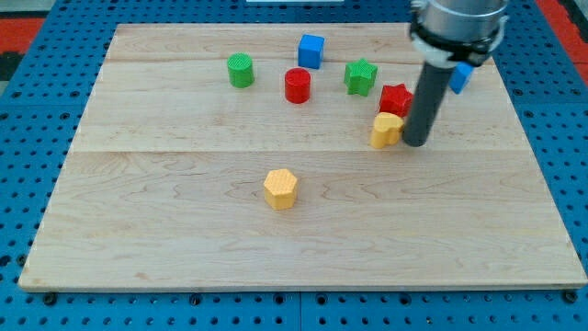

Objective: Push the yellow hexagon towards the center

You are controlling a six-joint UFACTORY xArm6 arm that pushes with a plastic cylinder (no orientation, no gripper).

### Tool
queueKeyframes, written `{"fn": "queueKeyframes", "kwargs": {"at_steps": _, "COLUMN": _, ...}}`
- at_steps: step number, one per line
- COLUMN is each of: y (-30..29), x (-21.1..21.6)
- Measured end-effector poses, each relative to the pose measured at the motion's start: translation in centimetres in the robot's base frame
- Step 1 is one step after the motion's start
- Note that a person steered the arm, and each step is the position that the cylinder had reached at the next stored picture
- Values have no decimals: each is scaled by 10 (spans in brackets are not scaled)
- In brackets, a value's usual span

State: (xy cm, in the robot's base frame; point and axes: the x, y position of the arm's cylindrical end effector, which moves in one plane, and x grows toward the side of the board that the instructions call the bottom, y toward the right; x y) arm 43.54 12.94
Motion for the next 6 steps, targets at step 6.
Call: {"fn": "queueKeyframes", "kwargs": {"at_steps": 6, "y": -155, "x": 63}}
